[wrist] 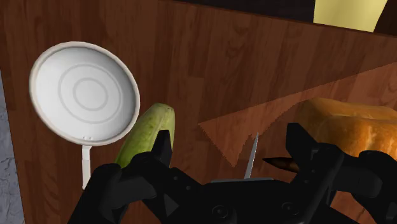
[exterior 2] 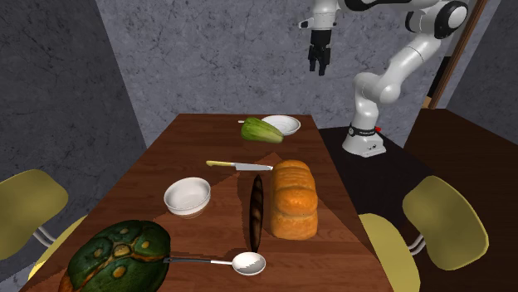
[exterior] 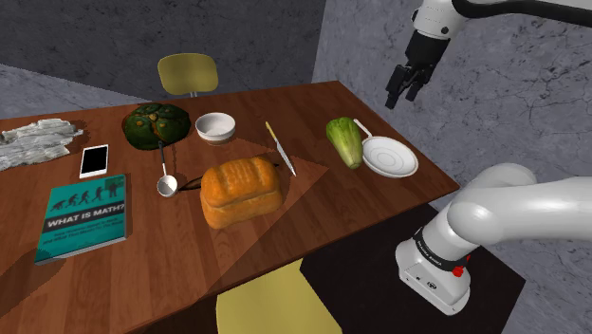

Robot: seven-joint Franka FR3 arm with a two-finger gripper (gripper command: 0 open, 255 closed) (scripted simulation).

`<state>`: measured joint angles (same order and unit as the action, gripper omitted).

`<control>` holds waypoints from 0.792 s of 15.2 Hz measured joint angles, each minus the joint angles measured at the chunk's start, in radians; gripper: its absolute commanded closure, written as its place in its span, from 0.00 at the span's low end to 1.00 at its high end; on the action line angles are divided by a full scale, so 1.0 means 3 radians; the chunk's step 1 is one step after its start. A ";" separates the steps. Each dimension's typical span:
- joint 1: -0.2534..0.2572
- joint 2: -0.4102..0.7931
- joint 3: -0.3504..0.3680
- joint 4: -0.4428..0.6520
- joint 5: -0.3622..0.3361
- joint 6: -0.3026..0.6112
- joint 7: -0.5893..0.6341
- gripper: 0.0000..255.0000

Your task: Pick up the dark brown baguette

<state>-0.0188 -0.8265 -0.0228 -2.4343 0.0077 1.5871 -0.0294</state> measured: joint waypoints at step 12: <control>0.0353 0.0991 -0.0110 -0.0042 0.0053 0.1131 -0.0757 0.00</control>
<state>0.0871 -0.5294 -0.0559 -2.4470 0.0237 1.9263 -0.2564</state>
